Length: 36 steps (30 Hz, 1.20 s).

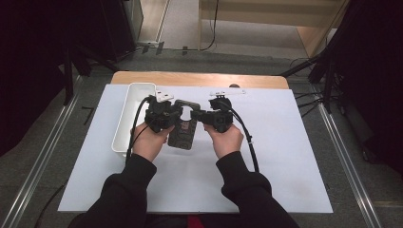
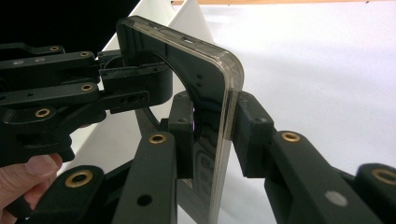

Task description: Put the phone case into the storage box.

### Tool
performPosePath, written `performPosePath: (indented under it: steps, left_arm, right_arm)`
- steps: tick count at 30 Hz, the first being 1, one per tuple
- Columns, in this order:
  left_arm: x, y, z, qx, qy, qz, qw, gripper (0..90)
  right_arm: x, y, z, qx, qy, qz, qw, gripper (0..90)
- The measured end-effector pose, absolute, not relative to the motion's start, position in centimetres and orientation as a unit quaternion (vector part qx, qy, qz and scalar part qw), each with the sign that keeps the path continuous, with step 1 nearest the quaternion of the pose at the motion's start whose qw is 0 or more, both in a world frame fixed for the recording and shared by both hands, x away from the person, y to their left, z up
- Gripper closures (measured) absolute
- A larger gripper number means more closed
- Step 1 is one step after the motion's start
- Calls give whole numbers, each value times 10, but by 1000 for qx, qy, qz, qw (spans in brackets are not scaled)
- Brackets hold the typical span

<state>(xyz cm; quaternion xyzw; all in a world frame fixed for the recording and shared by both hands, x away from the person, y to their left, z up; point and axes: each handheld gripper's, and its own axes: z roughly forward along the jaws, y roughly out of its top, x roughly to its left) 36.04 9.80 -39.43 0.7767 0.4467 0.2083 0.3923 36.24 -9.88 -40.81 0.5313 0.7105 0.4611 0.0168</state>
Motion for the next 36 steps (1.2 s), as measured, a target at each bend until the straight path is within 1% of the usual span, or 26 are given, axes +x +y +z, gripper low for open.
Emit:
performPosePath:
  steps: [7,9,16,20,23,28,32,36]
  left_arm:
    - [360,99,-393,777,443,209,396,712]
    - [360,99,-393,777,444,210,395,712]
    - [360,100,-393,777,443,209,396,712]
    - [360,100,-393,777,441,210,397,713]
    - [360,100,-392,775,442,211,399,713]
    - [360,101,-391,775,440,211,401,712]
    - [360,102,-390,776,440,207,402,712]
    - [359,103,-388,775,439,201,407,712]
  right_arm:
    - [361,-99,-407,527,713,462,23,688]
    - [361,-99,-407,524,714,465,21,657]
    - [361,-100,-407,509,724,466,20,591]
    - [360,-99,-408,503,728,465,16,517]
    - [359,-100,-408,493,736,463,23,448]
    - [357,-101,-408,478,744,466,31,380]
    - [355,-103,-409,457,758,463,49,361]
    - [353,-107,-410,445,767,461,46,339]
